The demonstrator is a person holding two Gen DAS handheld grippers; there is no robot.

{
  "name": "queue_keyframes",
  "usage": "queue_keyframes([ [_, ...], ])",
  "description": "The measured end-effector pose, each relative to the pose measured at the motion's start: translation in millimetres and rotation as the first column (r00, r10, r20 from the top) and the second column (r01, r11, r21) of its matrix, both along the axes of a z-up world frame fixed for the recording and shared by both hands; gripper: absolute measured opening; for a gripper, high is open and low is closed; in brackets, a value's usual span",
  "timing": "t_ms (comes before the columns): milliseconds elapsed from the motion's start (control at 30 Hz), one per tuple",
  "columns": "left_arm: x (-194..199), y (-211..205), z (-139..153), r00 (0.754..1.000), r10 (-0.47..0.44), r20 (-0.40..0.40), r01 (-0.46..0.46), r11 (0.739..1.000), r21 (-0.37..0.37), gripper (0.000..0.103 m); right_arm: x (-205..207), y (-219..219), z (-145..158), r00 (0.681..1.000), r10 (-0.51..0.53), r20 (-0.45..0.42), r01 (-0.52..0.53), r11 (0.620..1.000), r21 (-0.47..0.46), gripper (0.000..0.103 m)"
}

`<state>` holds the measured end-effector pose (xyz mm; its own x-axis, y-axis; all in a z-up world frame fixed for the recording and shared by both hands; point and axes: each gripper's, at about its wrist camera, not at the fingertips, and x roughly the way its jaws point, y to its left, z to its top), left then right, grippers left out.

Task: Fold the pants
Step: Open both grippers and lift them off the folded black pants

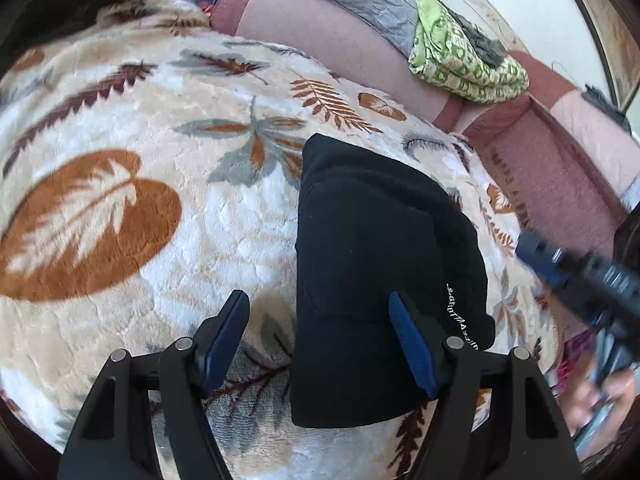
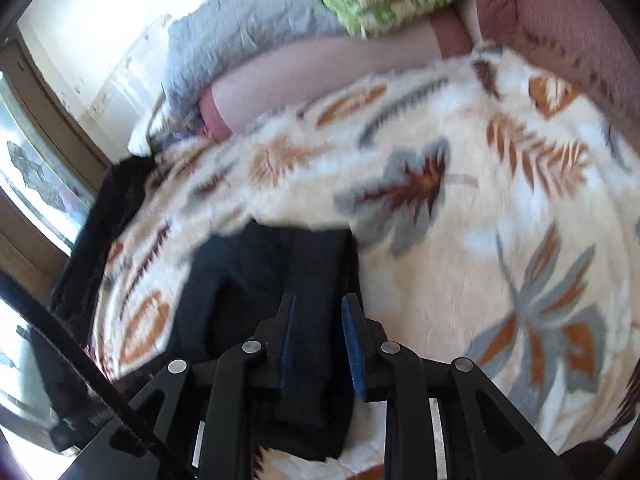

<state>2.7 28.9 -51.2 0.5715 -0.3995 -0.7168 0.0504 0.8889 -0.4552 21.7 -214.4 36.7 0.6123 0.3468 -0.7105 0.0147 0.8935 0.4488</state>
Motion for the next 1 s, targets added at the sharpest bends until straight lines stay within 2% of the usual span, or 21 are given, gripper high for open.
queue_keyframes([
  [67, 0.6, 0.9, -3.5, 1.0, 0.015, 0.003, -0.015, 0.999, -0.03, 0.072, 10.6, 9.4, 13.8, 0.999, 0.042, 0.023, -0.043, 0.999, 0.029, 0.027],
  [167, -2.3, 0.2, -3.4, 0.999, 0.025, 0.026, -0.024, 0.999, -0.031, 0.072, 43.1, 43.2, 16.1, 0.982, 0.186, -0.014, -0.183, 0.975, 0.13, 0.027],
  [200, -2.0, 0.2, -4.2, 0.999, 0.027, 0.028, -0.026, 0.999, -0.038, 0.072, 59.2, 59.2, 9.3, 0.965, 0.259, -0.043, -0.245, 0.948, 0.202, 0.029],
  [267, -1.5, 1.7, -5.2, 0.999, 0.03, 0.025, -0.028, 0.998, -0.055, 0.072, 84.4, 86.6, -4.6, 0.934, 0.345, -0.092, -0.308, 0.909, 0.281, 0.03],
  [333, -1.6, 2.5, -5.2, 0.999, 0.03, 0.027, -0.028, 0.998, -0.057, 0.072, 110.7, 117.4, -26.3, 0.883, 0.444, -0.154, -0.378, 0.866, 0.328, 0.033],
  [367, -1.6, 3.2, -5.2, 0.999, 0.031, 0.029, -0.03, 0.998, -0.053, 0.072, 126.3, 134.7, -43.4, 0.847, 0.49, -0.207, -0.401, 0.844, 0.356, 0.033],
  [433, -0.5, 4.7, -5.7, 0.999, 0.029, 0.029, -0.027, 0.998, -0.059, 0.072, 143.7, 146.6, -60.0, 0.83, 0.492, -0.262, -0.404, 0.855, 0.325, 0.033],
  [467, 0.0, 5.1, -6.0, 0.999, 0.027, 0.03, -0.025, 0.998, -0.061, 0.072, 154.5, 150.9, -65.0, 0.835, 0.472, -0.283, -0.405, 0.875, 0.266, 0.032],
  [533, -0.6, 5.2, -5.4, 0.999, 0.019, 0.034, -0.017, 0.998, -0.06, 0.072, 173.1, 153.3, -64.6, 0.867, 0.408, -0.287, -0.399, 0.912, 0.09, 0.028],
  [567, -1.0, 4.8, -5.3, 0.999, 0.017, 0.037, -0.015, 0.998, -0.056, 0.072, 179.5, 152.1, -59.2, 0.897, 0.352, -0.267, -0.371, 0.928, -0.023, 0.031],
  [600, -1.6, 4.8, -5.5, 0.999, 0.017, 0.041, -0.015, 0.998, -0.055, 0.072, 183.3, 147.6, -48.4, 0.947, 0.236, -0.215, -0.284, 0.932, -0.226, 0.04],
  [633, -1.9, 5.2, -5.9, 0.999, 0.017, 0.041, -0.015, 0.998, -0.059, 0.072, 183.8, 141.8, -40.4, 0.967, 0.191, -0.17, -0.234, 0.927, -0.292, 0.045],
  [667, -1.9, 5.9, -6.4, 0.999, 0.017, 0.041, -0.014, 0.998, -0.063, 0.072, 181.7, 136.6, -35.3, 0.972, 0.183, -0.146, -0.219, 0.933, -0.284, 0.045],
  [733, -1.2, 6.4, -6.7, 0.999, 0.016, 0.039, -0.013, 0.998, -0.065, 0.072, 169.4, 113.2, -22.5, 0.981, 0.163, -0.105, -0.18, 0.967, -0.181, 0.053],
  [800, -1.5, 6.0, -6.5, 0.999, 0.018, 0.038, -0.016, 0.998, -0.062, 0.072, 140.4, 86.5, -12.1, 0.99, 0.122, -0.067, -0.13, 0.984, -0.12, 0.059],
  [900, -3.2, 6.6, -4.5, 1.0, 0.021, 0.023, -0.02, 0.998, -0.059, 0.072, 102.3, 65.9, -7.3, 0.994, 0.102, -0.047, -0.106, 0.991, -0.088, 0.06],
  [1000, -6.3, 9.6, 2.1, 1.0, 0.019, -0.001, -0.019, 0.998, -0.063, 0.073, 57.1, 42.3, -9.3, 0.999, 0.05, -0.018, -0.052, 0.993, -0.108, 0.064],
])
